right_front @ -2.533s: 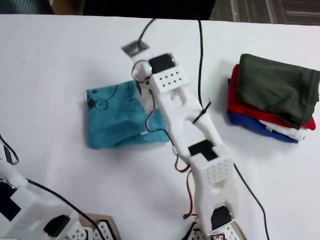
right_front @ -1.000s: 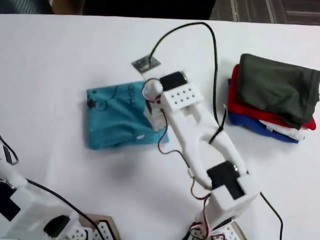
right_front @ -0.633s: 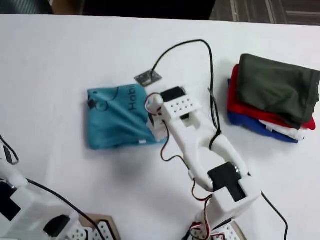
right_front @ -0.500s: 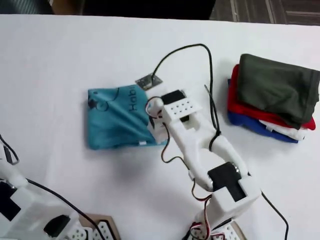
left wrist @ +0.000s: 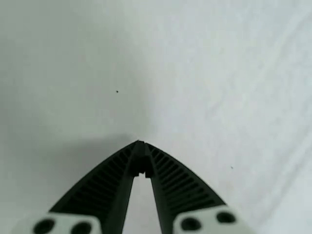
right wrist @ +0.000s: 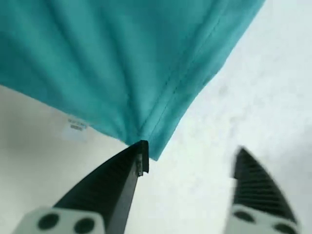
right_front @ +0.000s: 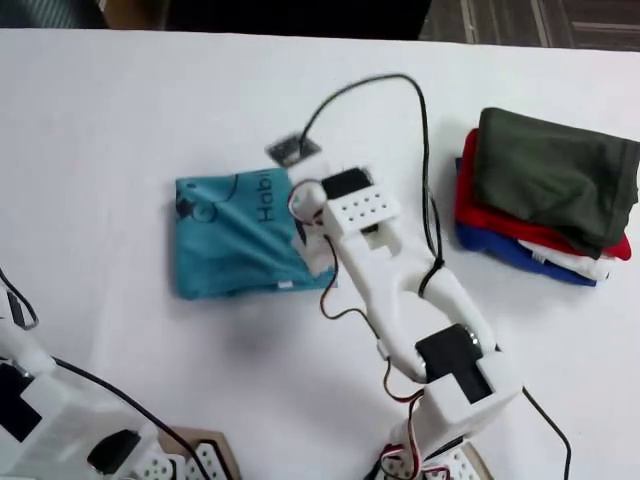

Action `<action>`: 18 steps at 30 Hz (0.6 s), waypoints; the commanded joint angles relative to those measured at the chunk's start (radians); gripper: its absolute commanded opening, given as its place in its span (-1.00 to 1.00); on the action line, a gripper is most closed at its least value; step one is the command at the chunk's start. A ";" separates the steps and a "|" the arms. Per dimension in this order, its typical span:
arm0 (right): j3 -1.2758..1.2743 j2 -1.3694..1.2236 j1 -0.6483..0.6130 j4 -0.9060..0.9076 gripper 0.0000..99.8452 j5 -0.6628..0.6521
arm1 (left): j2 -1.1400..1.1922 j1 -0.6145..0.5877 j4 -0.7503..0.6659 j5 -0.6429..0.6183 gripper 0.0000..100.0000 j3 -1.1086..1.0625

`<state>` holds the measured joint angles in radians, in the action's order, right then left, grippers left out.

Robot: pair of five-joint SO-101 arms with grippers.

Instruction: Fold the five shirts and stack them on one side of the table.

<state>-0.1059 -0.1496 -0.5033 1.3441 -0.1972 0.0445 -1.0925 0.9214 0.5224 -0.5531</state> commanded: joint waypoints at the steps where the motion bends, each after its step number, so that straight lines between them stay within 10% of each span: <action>1: 0.140 0.059 0.002 0.007 -0.28 0.044 | -0.052 0.009 -0.009 -0.005 -0.95 0.007; 18: 0.526 -0.446 -0.007 0.024 -0.28 0.186 | -0.049 0.011 -0.012 -0.005 -0.95 0.005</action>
<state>0.3130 -0.5547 -0.5017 1.3349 -0.0222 0.0445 -1.0925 0.9214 0.5224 -0.5531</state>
